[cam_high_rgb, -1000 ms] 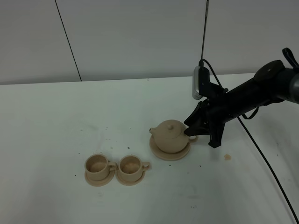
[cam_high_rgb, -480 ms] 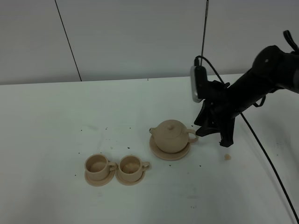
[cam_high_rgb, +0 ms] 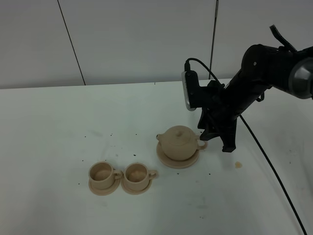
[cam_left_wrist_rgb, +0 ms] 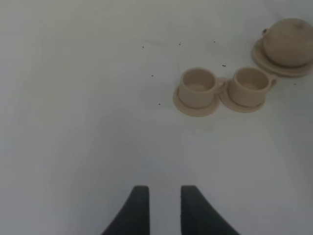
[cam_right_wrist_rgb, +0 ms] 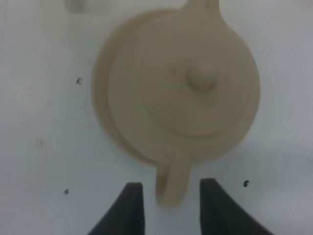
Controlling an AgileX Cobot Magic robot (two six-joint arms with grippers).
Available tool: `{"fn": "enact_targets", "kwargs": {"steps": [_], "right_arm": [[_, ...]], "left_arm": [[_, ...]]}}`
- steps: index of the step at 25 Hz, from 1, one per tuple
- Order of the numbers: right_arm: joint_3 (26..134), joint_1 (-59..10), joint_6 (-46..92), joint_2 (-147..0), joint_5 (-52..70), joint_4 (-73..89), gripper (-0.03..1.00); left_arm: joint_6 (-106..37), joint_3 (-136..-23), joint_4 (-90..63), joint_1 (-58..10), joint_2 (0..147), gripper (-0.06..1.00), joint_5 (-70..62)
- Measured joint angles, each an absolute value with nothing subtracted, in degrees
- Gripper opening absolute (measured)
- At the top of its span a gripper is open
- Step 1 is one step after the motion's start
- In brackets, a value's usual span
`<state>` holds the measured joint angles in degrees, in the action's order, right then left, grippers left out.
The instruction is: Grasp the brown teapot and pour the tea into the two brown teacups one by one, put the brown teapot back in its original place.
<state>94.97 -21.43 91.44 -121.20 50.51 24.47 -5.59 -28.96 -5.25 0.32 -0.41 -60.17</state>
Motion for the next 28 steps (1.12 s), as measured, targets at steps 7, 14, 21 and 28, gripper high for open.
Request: {"fn": "enact_targets", "kwargs": {"steps": [7, 14, 21, 28], "right_arm": [[95.0, -22.0, 91.4, -121.3, 49.4, 24.3, 0.27], [95.0, -22.1, 92.2, -123.4, 48.9, 25.8, 0.27], [95.0, -22.1, 93.5, -123.6, 48.2, 27.0, 0.27], [95.0, -22.1, 94.6, -123.6, 48.0, 28.0, 0.27]], "left_arm": [[-5.6, -29.0, -5.3, 0.3, -0.4, 0.23, -60.2], [-5.6, -29.0, -5.3, 0.3, -0.4, 0.23, -60.2], [-5.6, -29.0, -5.3, 0.3, -0.4, 0.23, -60.2], [-5.6, -29.0, -5.3, 0.3, -0.4, 0.23, -60.2]]}}
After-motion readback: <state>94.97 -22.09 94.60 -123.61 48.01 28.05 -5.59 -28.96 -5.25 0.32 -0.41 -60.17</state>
